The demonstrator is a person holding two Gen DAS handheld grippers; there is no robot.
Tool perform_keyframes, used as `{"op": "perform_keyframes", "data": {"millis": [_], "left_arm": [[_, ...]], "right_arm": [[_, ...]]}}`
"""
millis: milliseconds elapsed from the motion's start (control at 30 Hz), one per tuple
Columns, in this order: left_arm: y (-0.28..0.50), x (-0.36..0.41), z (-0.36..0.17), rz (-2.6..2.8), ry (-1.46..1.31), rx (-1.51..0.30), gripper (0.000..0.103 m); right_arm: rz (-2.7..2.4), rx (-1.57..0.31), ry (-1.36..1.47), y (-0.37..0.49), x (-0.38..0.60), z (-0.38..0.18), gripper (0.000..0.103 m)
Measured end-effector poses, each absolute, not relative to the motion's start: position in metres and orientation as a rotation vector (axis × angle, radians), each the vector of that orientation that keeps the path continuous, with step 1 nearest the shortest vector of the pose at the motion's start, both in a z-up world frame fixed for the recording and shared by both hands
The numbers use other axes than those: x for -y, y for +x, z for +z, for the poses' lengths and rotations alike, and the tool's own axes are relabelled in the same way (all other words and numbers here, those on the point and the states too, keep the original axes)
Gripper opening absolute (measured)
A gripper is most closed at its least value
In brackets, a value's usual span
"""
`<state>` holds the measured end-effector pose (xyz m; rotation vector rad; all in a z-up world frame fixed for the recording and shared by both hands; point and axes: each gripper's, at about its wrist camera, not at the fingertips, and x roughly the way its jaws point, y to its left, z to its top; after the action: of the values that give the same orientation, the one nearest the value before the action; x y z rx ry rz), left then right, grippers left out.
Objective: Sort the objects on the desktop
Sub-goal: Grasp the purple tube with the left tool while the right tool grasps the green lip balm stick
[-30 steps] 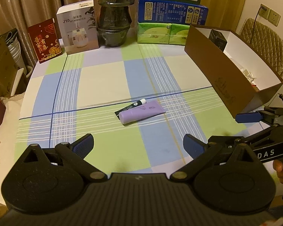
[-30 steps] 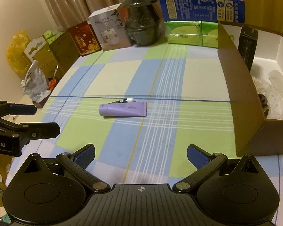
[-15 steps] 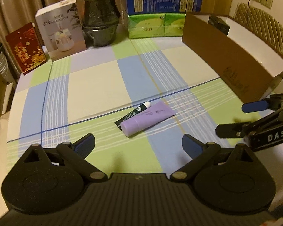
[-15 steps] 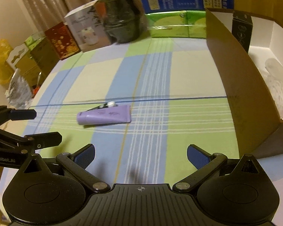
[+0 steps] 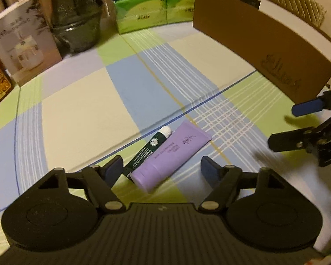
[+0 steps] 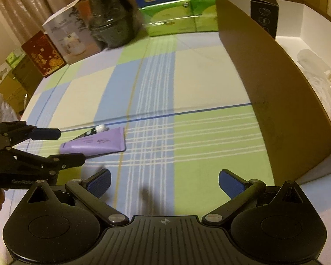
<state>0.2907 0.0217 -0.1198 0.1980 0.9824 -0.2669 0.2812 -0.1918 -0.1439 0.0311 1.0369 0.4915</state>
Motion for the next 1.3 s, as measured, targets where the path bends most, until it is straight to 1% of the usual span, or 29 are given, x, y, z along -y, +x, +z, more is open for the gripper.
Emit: {"op": "perform_keyframes", "data": {"millis": [33,133,167,200,300,800,833,867,1067,1300], "left_arm": [[0.293,-0.022,-0.122,-0.278,0.200,-0.990,0.067],[0.296,-0.022,-0.126,-0.316,0.189,-1.014,0.053],[0.297,-0.022,-0.127,-0.333,0.184,-1.020,0.042],[0.296,-0.022,-0.128,-0.349,0.179,-1.027,0.037],[0.289,-0.017,-0.130,-0.406,0.160,-1.046,0.034],[0.313,0.001,-0.138,-0.293,0.134,-1.098,0.035],[0.312,0.003,-0.139,-0.294,0.137,-1.092,0.030],[0.309,0.004,-0.138,-0.308,0.139,-1.087,0.028],[0.277,0.008,-0.137,-0.341,0.138,-1.086,0.028],[0.222,-0.027,-0.132,-0.242,0.078,-1.105,0.028]], "right_arm": [[0.485,-1.040,0.033,0.282,0.193,-0.145,0.101],[0.472,-1.049,0.037,0.285,0.195,-0.148,0.101],[0.469,-1.052,0.039,0.285,0.195,-0.149,0.101],[0.467,-1.055,0.040,0.286,0.196,-0.149,0.101],[0.461,-1.064,0.043,0.288,0.197,-0.152,0.101],[0.442,-1.067,0.054,0.288,0.201,-0.153,0.101],[0.443,-1.066,0.055,0.287,0.201,-0.153,0.101],[0.442,-1.066,0.056,0.287,0.201,-0.153,0.101],[0.451,-1.068,0.056,0.287,0.199,-0.154,0.101],[0.505,-1.076,0.030,0.281,0.183,-0.156,0.101]]}}
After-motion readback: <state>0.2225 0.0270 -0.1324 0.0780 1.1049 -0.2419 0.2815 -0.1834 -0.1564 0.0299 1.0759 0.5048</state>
